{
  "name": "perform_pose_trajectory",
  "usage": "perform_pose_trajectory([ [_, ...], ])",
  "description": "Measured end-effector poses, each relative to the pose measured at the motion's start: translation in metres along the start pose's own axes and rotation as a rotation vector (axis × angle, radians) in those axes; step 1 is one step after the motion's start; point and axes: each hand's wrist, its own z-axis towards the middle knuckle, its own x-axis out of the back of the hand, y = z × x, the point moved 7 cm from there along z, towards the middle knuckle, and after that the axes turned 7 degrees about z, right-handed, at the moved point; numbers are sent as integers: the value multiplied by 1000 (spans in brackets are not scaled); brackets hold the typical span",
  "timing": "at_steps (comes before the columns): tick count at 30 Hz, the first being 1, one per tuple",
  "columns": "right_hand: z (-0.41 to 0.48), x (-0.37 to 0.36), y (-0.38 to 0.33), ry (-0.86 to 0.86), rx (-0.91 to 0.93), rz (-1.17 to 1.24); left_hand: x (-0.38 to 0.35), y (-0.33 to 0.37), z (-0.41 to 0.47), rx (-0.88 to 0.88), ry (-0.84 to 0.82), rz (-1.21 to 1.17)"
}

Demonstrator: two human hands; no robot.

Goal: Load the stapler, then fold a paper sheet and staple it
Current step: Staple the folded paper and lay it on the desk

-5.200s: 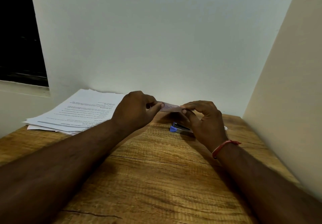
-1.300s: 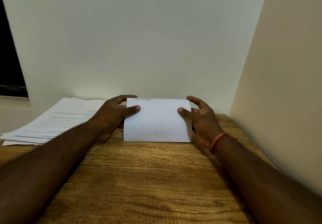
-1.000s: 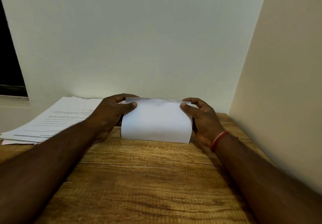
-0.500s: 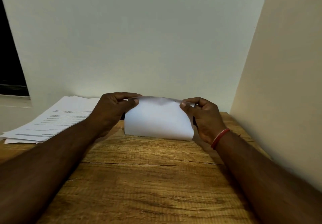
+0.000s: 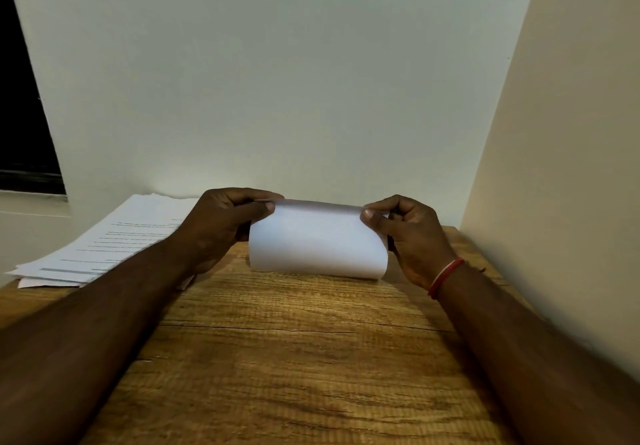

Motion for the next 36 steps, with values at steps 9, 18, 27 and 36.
perform_pose_trajectory([
  [9, -8, -12, -9, 13, 1, 36, -6, 6, -3, 23, 60, -93],
  [18, -18, -24, -33, -18, 349, -219, -5, 32, -14, -232, 111, 126],
  [27, -8, -17, -18, 11, 95, 30, -10, 31, -14, -108, -9, 64],
  [36, -6, -9, -6, -18, -168, 252, -23, 37, -23, -32, -79, -136],
])
